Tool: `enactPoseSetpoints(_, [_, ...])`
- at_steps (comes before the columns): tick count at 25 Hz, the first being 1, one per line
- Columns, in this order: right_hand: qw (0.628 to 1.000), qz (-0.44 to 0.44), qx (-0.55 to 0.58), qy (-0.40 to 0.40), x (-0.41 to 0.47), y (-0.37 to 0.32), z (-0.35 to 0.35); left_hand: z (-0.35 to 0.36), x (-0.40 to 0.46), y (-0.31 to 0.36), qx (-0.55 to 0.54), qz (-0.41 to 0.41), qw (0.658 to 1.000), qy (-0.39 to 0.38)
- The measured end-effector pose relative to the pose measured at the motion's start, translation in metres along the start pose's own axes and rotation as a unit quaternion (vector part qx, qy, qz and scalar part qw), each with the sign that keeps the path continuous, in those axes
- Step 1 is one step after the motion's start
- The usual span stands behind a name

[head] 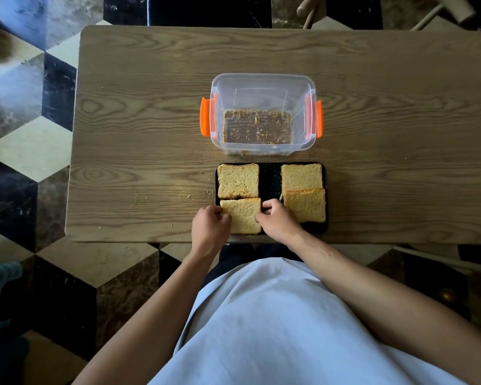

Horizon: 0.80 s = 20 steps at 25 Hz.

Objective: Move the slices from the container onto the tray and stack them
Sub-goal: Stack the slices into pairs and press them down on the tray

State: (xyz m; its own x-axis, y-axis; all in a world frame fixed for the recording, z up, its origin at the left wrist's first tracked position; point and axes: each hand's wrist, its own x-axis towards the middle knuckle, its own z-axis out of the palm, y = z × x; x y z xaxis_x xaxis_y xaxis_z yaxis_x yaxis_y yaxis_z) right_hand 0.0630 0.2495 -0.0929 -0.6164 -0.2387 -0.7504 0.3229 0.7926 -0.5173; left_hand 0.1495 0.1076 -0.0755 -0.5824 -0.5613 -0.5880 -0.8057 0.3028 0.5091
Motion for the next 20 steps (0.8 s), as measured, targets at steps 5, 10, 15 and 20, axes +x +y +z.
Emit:
enactPoseSetpoints(5, [1.000, -0.004, -0.016, 0.020, 0.0027, 0.0003, 0.0042, 0.0020, -0.0003, 0.0010, 0.036, -0.004, 0.999, -0.001])
enactPoseSetpoints(10, [0.999, -0.016, -0.046, 0.021, 0.0034, -0.0004, 0.0075, 0.0028, -0.0001, -0.0030, 0.091, 0.023, 0.996, 0.001])
enactPoseSetpoints(15, [0.998, -0.020, -0.059, 0.020, -0.0004, -0.0043, 0.0081, 0.0027, -0.0036, -0.0048, 0.138, 0.067, 0.988, 0.022])
enactPoseSetpoints(20, [0.998, -0.011, -0.054, 0.017, -0.0033, -0.0082, 0.0073, 0.0058, -0.0059, -0.0066, 0.252, 0.165, 0.953, -0.005])
